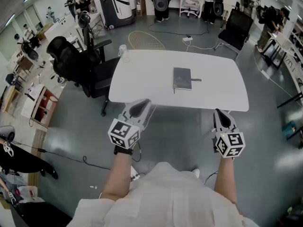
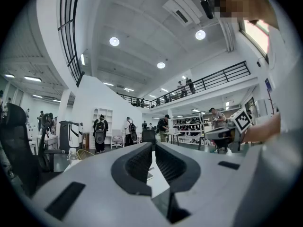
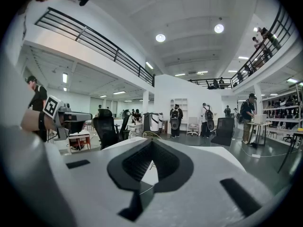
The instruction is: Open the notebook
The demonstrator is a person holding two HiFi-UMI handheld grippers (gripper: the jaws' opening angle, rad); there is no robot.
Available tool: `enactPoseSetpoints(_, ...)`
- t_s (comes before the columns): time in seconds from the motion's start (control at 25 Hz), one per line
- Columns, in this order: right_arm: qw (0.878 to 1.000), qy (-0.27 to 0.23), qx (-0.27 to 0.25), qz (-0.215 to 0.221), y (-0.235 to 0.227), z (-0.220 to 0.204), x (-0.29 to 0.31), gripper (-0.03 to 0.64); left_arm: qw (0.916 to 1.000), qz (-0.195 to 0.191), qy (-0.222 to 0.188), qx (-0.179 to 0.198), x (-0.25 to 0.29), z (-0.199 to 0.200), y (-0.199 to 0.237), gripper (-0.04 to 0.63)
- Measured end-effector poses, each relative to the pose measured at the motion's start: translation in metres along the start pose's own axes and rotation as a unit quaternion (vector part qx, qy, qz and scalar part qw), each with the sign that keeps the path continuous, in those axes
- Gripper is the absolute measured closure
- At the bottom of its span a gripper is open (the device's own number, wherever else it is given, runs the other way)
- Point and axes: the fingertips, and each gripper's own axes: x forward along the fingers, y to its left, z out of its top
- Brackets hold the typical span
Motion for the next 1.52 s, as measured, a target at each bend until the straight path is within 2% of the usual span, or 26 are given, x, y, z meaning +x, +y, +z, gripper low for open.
enactPoseSetpoints(0.56,1.000,-0.002,0.006,-0.001,-0.004,0.000,-0.001,0.617,1.0000,-0.001,-0.004,-0.001,0.005,0.002,-0.003,0.572)
enactPoseSetpoints(0.92,0.998,-0.022,0.054,0.001,-0.006,0.000,-0.006,0.614,0.9999,0.002,-0.011,-0.004,0.003,0.004,-0.001,0.572)
enactPoseSetpoints(1.52,0.999,-0.004,0.044,0.017,0.013,-0.004,0.017,0.589,0.9996,0.019,-0.010,-0.019,-0.003,-0.005,0.024,0.572)
